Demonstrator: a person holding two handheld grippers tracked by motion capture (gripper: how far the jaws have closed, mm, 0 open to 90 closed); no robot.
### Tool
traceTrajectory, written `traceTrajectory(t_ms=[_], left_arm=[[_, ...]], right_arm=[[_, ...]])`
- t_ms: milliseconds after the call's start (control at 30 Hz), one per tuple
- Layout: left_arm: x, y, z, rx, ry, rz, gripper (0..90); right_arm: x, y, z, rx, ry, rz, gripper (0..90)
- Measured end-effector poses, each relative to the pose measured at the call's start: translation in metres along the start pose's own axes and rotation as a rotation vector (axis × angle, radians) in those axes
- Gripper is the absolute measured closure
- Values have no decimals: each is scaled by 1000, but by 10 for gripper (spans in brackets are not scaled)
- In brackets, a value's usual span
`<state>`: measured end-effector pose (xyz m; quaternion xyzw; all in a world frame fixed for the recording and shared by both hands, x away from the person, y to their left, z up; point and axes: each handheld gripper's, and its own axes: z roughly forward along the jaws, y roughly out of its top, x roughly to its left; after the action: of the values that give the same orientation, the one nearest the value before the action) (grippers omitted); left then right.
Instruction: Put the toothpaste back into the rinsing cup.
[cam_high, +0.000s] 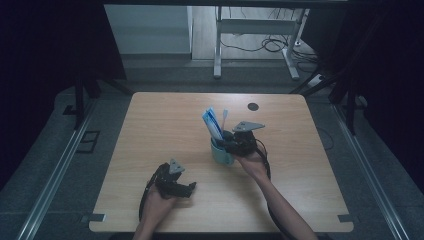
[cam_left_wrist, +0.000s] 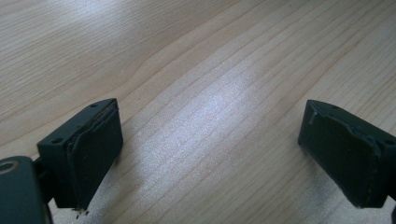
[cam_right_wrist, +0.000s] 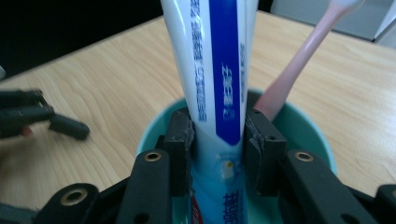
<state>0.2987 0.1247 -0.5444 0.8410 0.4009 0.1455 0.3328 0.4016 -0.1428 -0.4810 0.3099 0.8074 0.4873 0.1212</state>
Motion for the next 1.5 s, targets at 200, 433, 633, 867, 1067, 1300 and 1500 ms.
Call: traceTrajectory(t_ms=[200, 433, 633, 867, 1067, 1300, 1500], left_arm=[[0, 0, 0, 0, -1, 0, 65], [0, 0, 0, 0, 0, 0, 65], [0, 0, 0, 0, -1, 0, 65], [0, 0, 0, 0, -1, 0, 65], [0, 0, 0, 1, -1, 4, 65], [0, 0, 0, 1, -1, 3, 65], [0, 0, 0, 1, 0, 3, 65]], right_arm=[[-2, -2, -2, -13, 3, 20, 634], [-3, 0, -5, -19, 11, 36, 561], [-1, 6, -10, 0, 14, 22, 485], [-1, 9, -13, 32, 27, 24, 396], [2, 12, -16, 44, 30, 7, 332], [8, 18, -22, 50, 43, -15, 241], [13, 21, -29, 57, 37, -36, 180]])
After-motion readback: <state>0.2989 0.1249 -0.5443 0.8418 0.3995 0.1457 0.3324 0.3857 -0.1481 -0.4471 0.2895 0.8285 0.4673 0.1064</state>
